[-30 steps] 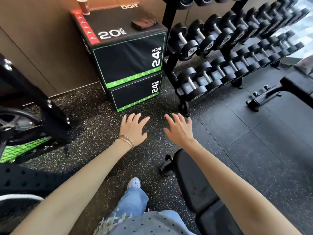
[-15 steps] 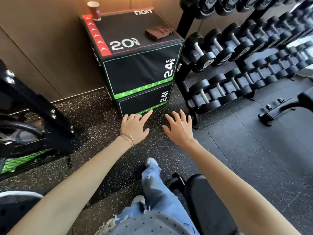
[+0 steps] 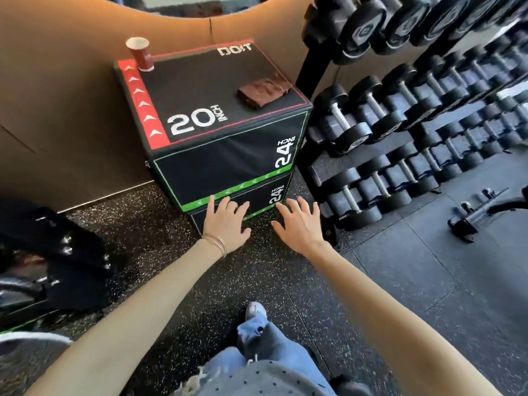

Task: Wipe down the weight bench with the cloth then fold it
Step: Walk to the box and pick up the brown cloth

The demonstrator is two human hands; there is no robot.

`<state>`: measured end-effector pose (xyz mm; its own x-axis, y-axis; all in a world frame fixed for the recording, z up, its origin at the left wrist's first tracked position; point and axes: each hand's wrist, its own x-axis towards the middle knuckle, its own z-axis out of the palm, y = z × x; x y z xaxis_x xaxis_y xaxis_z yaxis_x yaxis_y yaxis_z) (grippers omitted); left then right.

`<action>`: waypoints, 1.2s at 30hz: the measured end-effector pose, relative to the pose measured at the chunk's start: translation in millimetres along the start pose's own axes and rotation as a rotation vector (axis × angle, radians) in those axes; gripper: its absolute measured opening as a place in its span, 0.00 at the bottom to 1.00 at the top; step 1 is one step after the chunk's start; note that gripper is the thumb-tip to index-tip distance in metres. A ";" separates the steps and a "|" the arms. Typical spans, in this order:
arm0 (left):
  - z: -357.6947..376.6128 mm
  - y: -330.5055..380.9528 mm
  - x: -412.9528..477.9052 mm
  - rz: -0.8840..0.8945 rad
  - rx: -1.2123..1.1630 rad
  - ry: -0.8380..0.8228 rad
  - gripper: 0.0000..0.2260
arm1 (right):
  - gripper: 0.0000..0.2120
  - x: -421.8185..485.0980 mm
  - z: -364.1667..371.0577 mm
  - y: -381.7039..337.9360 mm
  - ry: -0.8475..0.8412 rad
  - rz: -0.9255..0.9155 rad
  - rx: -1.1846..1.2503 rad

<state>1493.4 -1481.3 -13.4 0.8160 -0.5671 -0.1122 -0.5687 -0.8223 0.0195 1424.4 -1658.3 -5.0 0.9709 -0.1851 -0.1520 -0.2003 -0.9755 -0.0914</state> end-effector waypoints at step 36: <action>-29.5 -148.9 424.2 -0.011 0.011 -0.047 0.31 | 0.27 467.9 -62.2 47.5 -0.024 -0.169 -0.089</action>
<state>1927.3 -1600.9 -34.6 0.8165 -0.5549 -0.1593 -0.5611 -0.8277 0.0074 1877.3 -1798.6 -19.3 0.9861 -0.0158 -0.1654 -0.0210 -0.9993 -0.0300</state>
